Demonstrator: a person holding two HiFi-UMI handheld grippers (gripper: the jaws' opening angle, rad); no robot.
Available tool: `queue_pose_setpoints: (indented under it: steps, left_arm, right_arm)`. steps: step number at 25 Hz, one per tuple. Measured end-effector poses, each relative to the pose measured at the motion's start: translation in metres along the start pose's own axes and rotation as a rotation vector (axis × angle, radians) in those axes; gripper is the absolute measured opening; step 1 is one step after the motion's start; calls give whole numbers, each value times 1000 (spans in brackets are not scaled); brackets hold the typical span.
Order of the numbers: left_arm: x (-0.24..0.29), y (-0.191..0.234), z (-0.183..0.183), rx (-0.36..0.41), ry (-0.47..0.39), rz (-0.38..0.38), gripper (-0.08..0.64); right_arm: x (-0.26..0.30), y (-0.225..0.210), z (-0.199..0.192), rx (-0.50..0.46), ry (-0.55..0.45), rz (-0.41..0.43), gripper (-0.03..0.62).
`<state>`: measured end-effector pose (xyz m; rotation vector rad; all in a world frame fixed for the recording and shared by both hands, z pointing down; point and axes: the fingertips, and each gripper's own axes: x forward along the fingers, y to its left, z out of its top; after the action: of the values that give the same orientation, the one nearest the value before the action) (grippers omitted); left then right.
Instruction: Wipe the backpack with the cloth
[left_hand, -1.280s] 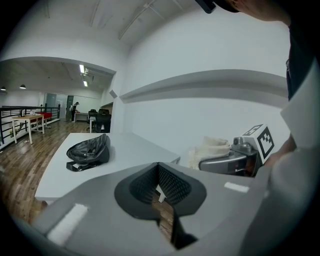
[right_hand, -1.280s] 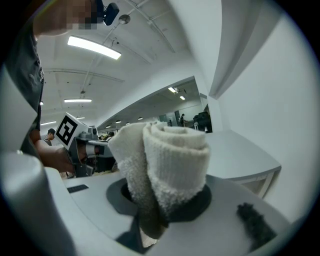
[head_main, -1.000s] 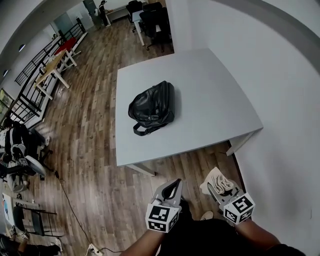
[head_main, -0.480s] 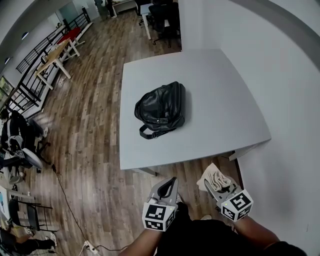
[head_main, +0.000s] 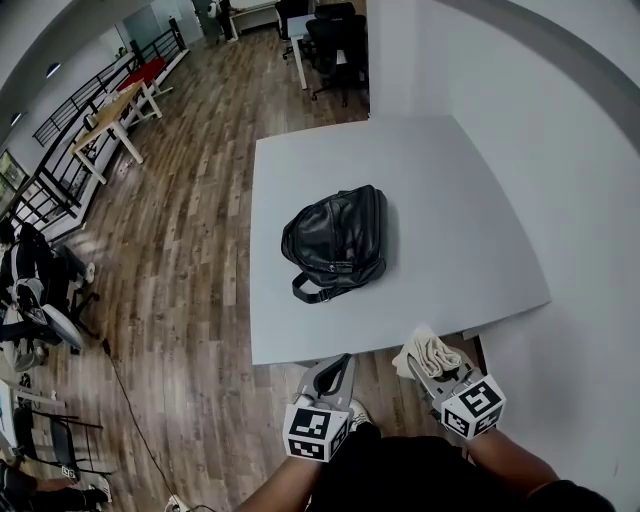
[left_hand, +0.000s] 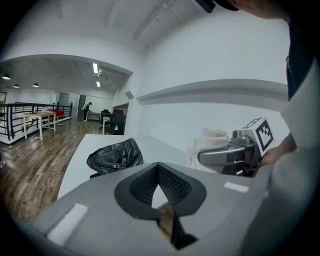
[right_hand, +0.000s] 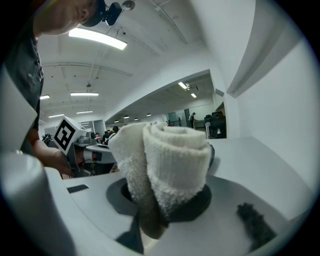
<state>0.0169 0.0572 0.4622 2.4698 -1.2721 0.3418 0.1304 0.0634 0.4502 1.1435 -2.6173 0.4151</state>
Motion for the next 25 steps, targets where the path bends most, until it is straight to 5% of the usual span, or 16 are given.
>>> queue_pose_setpoints:
  steps: [25]
  left_arm:
    - [5,47,11,53,23,-44,6]
  right_arm:
    - [45,-35,42,-43,-26,-109,89]
